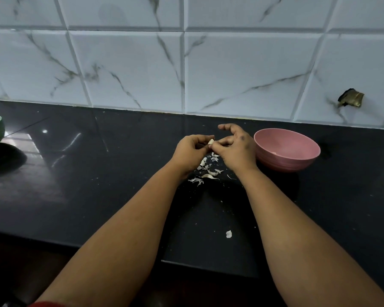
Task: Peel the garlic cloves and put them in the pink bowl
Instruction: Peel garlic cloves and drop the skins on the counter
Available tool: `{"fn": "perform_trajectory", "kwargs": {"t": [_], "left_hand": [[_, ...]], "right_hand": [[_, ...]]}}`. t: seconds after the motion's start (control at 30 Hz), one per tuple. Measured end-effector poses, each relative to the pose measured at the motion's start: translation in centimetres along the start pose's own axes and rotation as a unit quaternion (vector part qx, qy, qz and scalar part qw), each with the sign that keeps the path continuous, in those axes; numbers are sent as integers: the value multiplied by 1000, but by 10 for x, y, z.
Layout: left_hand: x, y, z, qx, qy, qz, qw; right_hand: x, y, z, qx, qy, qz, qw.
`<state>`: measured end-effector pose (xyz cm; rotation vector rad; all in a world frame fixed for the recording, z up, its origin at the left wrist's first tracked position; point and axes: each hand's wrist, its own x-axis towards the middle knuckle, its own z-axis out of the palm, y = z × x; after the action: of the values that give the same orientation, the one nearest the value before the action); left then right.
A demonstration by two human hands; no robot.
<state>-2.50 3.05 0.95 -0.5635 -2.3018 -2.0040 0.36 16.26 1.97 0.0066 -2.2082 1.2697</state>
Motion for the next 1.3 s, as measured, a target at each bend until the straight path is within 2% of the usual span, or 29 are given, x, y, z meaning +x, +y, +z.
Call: {"fn": "perform_trajectory", "kwargs": {"t": [0.27,0.4,0.57,0.77,0.9,1.07,1.3], "left_hand": [[1,-1,2,-46,8,-24,999],[1,-3,2,-81,20,-30,996],[0,-1,-3,-60,33,-17,997],[0,-3,-5,2,15,6,1000],[0,-3,-5,6,20,5,1000],[-1,-2,-3,-46,30,-3,998],[-1,-3,1,-134,19,-15,991]], "right_hand": [[2,3,1,34,4,20,999],[1,5,2,136,-15,75,988],[3,2,4,210,-26,130,969],[0,9,2,157,-38,95,982],[2,9,5,119,-37,87,988],[5,13,8,69,-40,77,994],[4,8,8,110,-47,110,987]]}}
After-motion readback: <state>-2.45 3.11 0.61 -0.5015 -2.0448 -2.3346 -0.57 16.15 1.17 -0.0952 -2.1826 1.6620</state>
